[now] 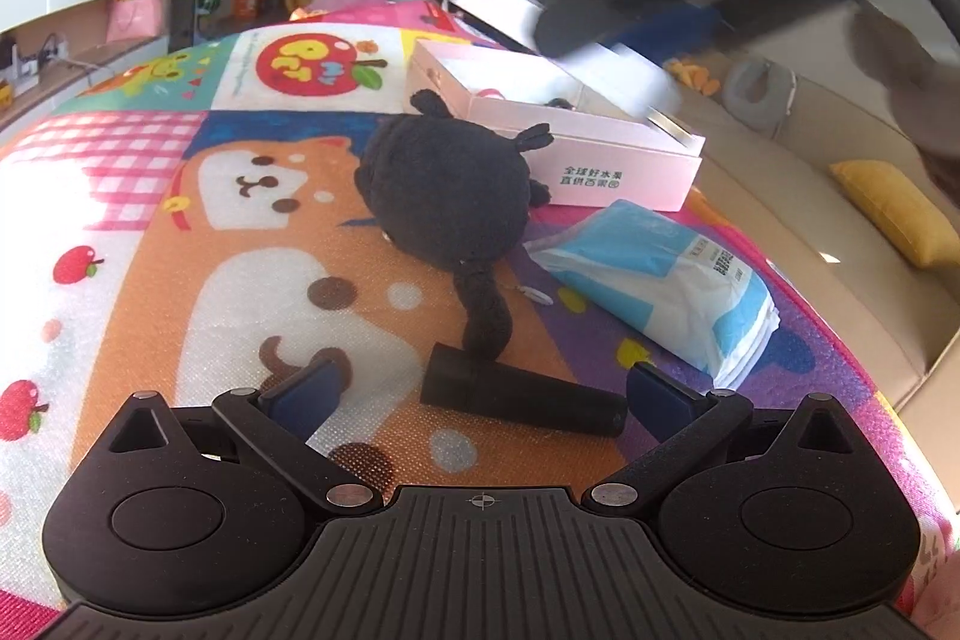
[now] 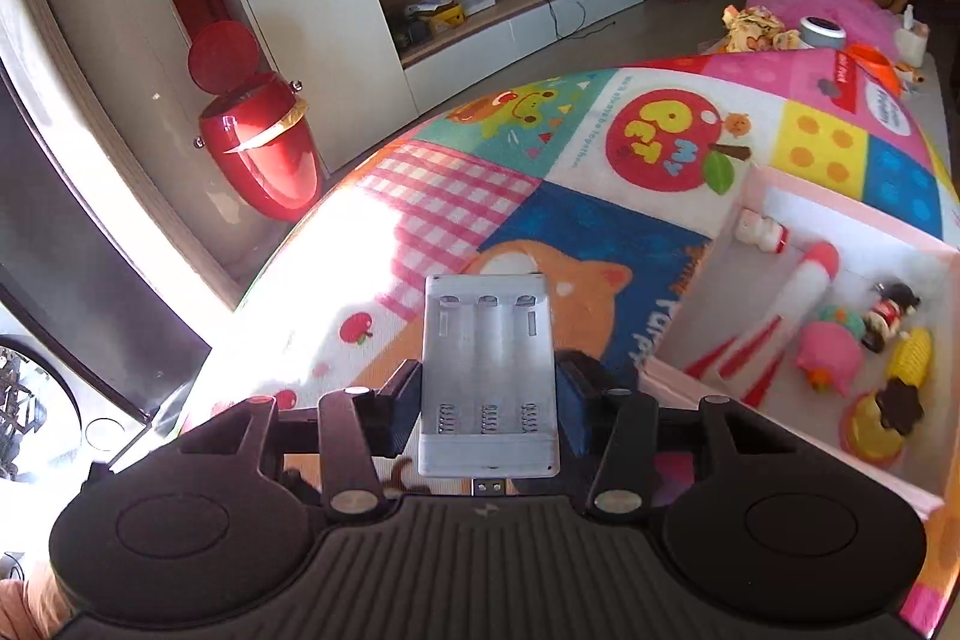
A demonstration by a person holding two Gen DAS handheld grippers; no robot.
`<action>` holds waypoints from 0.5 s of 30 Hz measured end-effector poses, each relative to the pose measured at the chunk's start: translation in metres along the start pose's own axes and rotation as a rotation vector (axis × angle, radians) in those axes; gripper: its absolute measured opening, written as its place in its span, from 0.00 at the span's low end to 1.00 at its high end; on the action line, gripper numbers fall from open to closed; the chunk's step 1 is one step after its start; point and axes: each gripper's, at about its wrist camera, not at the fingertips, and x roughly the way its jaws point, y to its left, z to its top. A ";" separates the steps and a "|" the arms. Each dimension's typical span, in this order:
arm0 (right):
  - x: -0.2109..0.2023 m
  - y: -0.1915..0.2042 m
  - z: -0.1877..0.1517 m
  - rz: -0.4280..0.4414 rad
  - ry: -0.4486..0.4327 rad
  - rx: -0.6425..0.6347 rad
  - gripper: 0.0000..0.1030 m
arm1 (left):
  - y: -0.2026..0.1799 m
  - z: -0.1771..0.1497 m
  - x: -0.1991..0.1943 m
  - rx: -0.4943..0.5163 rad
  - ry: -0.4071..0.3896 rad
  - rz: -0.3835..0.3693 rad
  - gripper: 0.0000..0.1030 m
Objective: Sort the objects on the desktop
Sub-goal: 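Grasp the white battery charger with the right tool while the left tool holds the stick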
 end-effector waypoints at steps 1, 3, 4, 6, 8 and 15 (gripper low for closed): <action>-0.014 -0.007 -0.019 -0.004 0.002 0.022 0.46 | 0.000 0.000 0.001 -0.001 0.001 0.000 1.00; -0.033 -0.019 -0.054 -0.016 0.008 0.069 0.46 | 0.000 0.000 0.001 0.000 0.002 0.001 1.00; -0.039 -0.025 -0.072 -0.025 0.014 0.090 0.46 | -0.001 0.000 0.002 0.002 0.003 0.004 1.00; -0.043 -0.031 -0.103 -0.041 0.030 0.117 0.46 | -0.002 0.000 0.002 0.010 0.007 0.012 1.00; -0.041 -0.034 -0.130 -0.038 0.046 0.132 0.46 | -0.005 0.001 0.004 0.023 0.012 0.022 1.00; -0.031 -0.019 -0.170 -0.055 0.019 0.005 0.46 | -0.008 0.001 0.005 0.037 0.021 0.042 1.00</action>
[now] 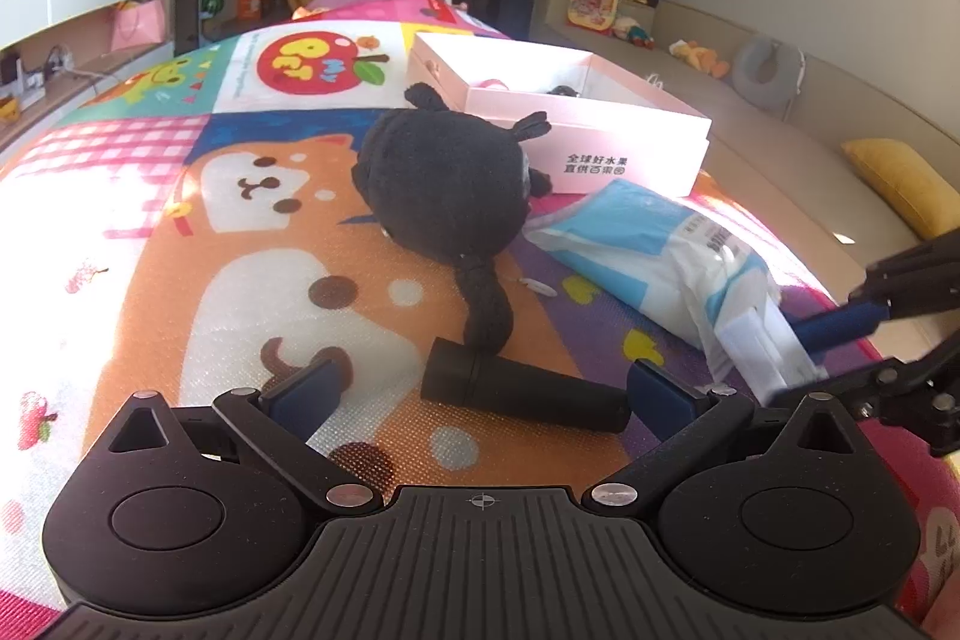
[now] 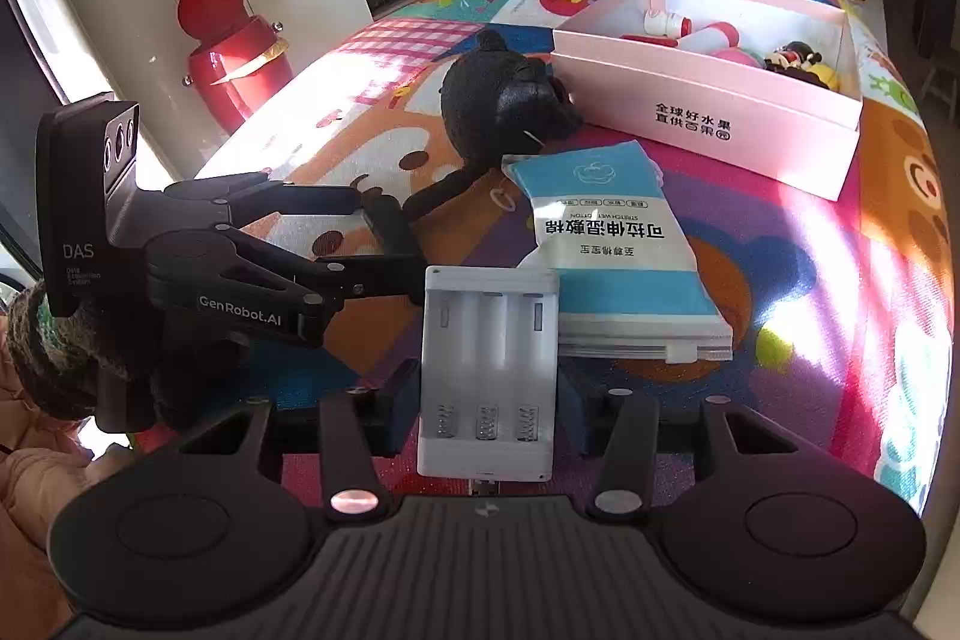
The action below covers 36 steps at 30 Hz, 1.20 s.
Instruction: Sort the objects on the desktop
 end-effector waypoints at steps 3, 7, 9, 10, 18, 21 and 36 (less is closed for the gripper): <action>0.002 0.005 -0.001 -0.174 -0.062 -0.111 0.46 | -0.001 0.000 0.000 0.000 0.000 0.006 1.00; 0.006 -0.008 -0.002 -0.227 -0.077 -0.097 0.48 | -0.001 0.005 -0.001 0.001 0.005 0.007 1.00; 0.002 -0.014 -0.003 -0.184 -0.077 -0.064 0.55 | -0.002 0.016 -0.003 0.014 -0.023 0.007 1.00; -0.001 -0.017 -0.005 -0.160 -0.082 -0.055 0.63 | -0.004 0.026 -0.002 0.036 -0.049 0.023 1.00; -0.016 -0.019 -0.002 -0.145 -0.160 -0.015 0.77 | -0.016 0.080 0.056 0.241 -0.033 0.195 1.00; -0.020 -0.030 0.012 -0.184 -0.192 0.035 0.81 | -0.013 0.083 0.064 0.298 -0.051 0.245 1.00; 0.052 -0.024 0.081 -0.075 -0.127 0.036 0.78 | 0.078 0.089 0.027 0.048 -0.104 0.490 1.00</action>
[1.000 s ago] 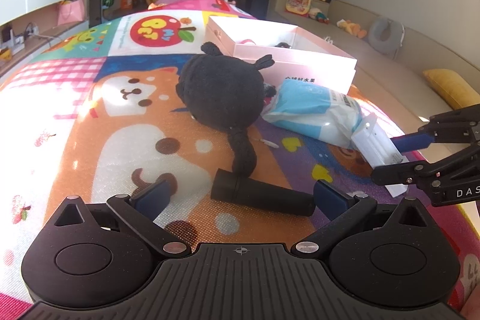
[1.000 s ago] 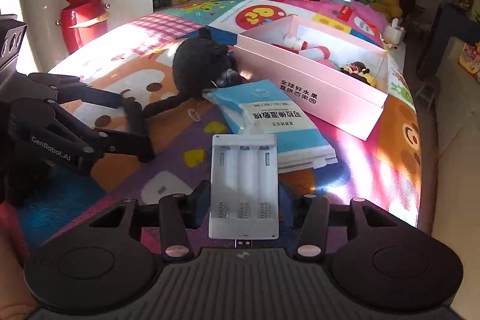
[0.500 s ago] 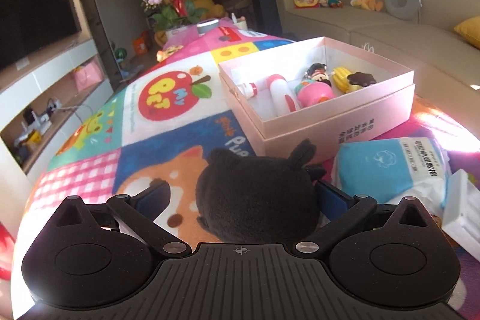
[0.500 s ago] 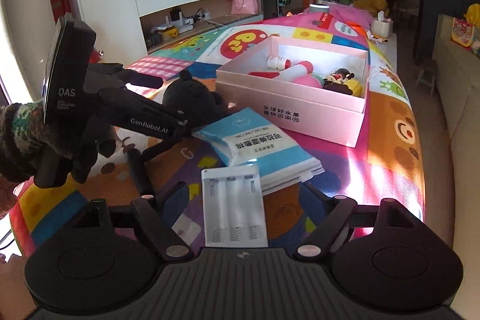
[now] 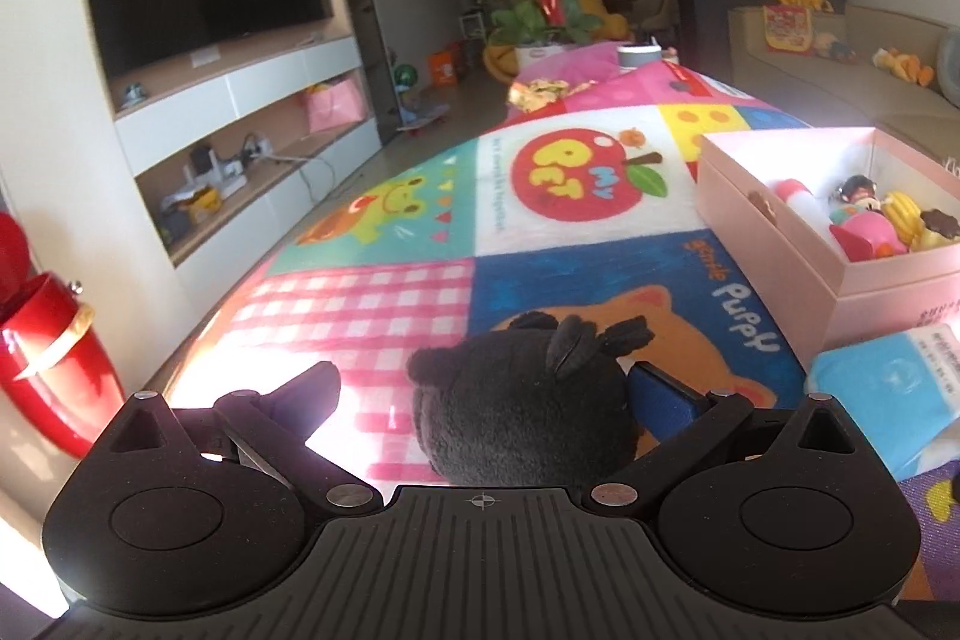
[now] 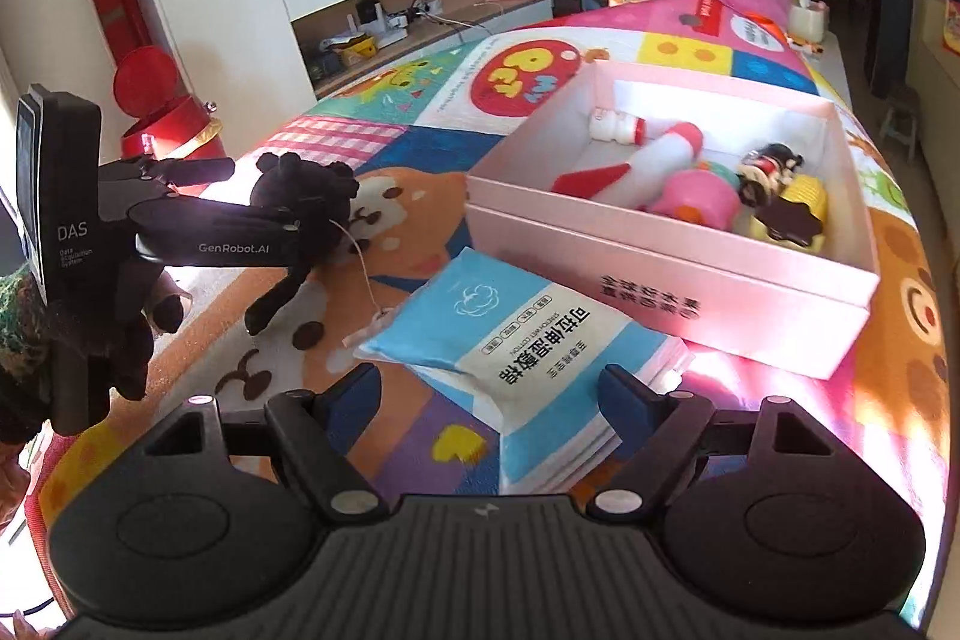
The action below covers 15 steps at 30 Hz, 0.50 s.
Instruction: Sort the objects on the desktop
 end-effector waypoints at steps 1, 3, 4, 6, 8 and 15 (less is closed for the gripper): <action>0.005 0.007 0.003 0.016 -0.001 -0.025 0.77 | 0.004 -0.001 -0.005 -0.011 -0.009 0.000 1.00; 0.008 0.017 0.008 0.041 -0.002 -0.063 0.77 | 0.010 -0.004 -0.020 -0.031 -0.029 -0.006 1.00; 0.006 0.020 0.009 0.046 -0.009 -0.074 0.77 | 0.012 -0.005 -0.027 -0.041 -0.037 -0.016 1.00; -0.006 0.021 0.010 0.036 -0.038 -0.088 0.77 | 0.015 -0.010 -0.042 -0.063 -0.047 -0.060 1.00; -0.025 0.013 0.008 0.013 -0.062 -0.087 0.78 | 0.013 -0.017 -0.055 -0.083 -0.055 -0.142 1.00; -0.070 -0.013 -0.046 -0.053 0.035 -0.044 0.87 | -0.044 -0.050 -0.073 0.048 0.012 -0.424 1.00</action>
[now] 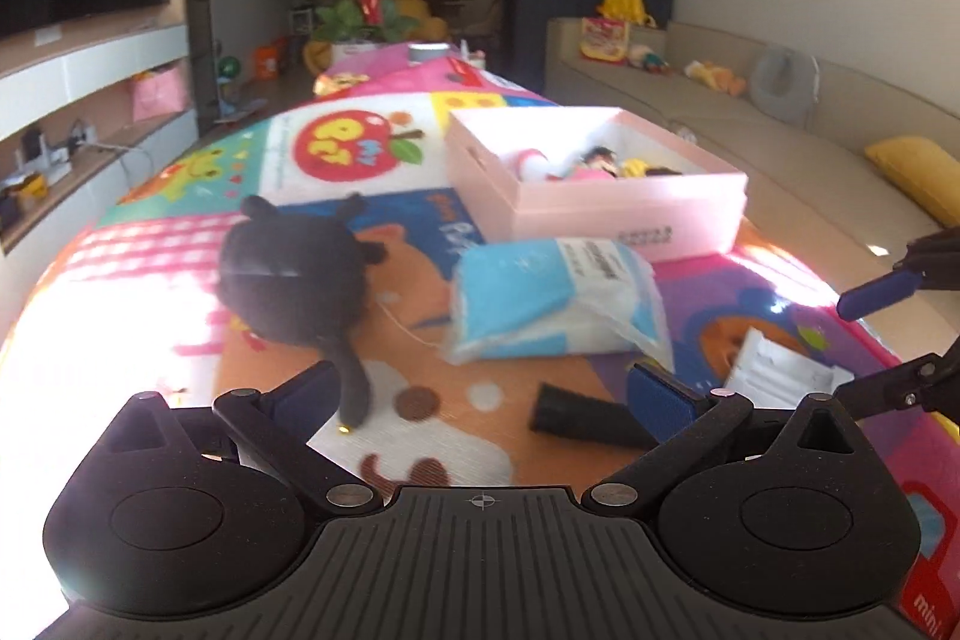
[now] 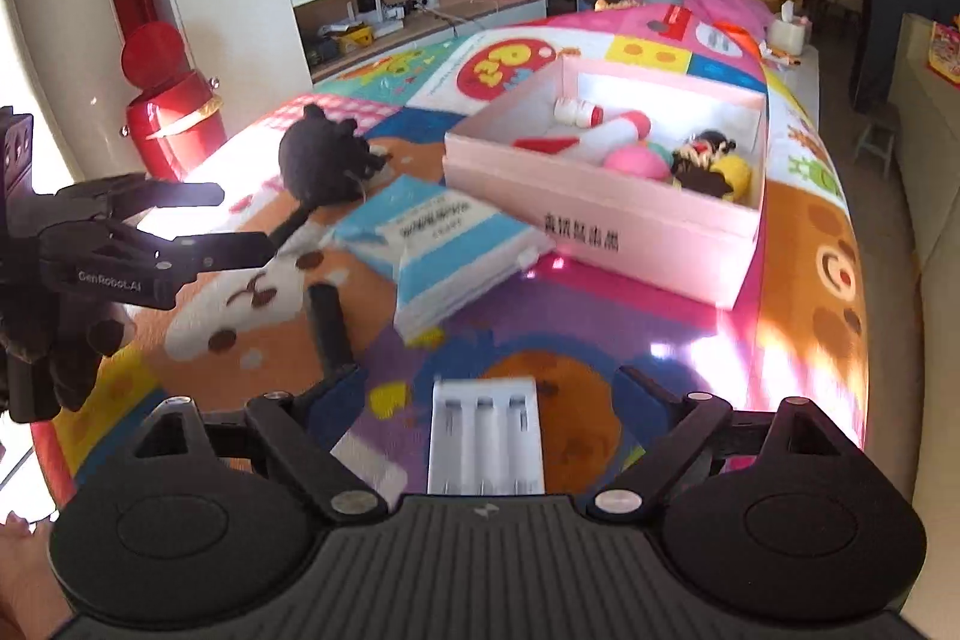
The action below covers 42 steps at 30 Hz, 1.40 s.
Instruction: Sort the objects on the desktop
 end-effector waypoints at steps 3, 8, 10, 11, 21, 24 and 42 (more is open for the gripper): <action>-0.001 0.014 -0.027 -0.086 0.041 -0.104 0.87 | -0.015 -0.005 0.010 0.009 0.030 -0.007 1.00; 0.005 0.010 -0.040 -0.218 0.037 -0.167 0.87 | -0.024 -0.007 0.012 0.016 0.035 -0.011 1.00; 0.009 0.010 -0.041 -0.356 -0.004 -0.224 0.87 | -0.026 -0.007 0.013 0.014 0.041 -0.018 1.00; 0.012 0.008 -0.041 -0.437 -0.024 -0.249 0.87 | -0.028 -0.006 0.014 0.015 0.044 -0.023 1.00; 0.010 -0.006 -0.033 -0.255 -0.035 -0.024 0.91 | -0.053 -0.006 0.029 0.124 0.073 -0.060 1.00; 0.014 -0.002 -0.033 -0.237 -0.034 -0.011 0.95 | -0.056 -0.008 0.030 0.131 0.090 -0.103 1.00; 0.033 -0.013 -0.021 -0.252 -0.064 0.259 1.00 | -0.055 -0.024 0.017 0.127 0.091 -0.089 1.00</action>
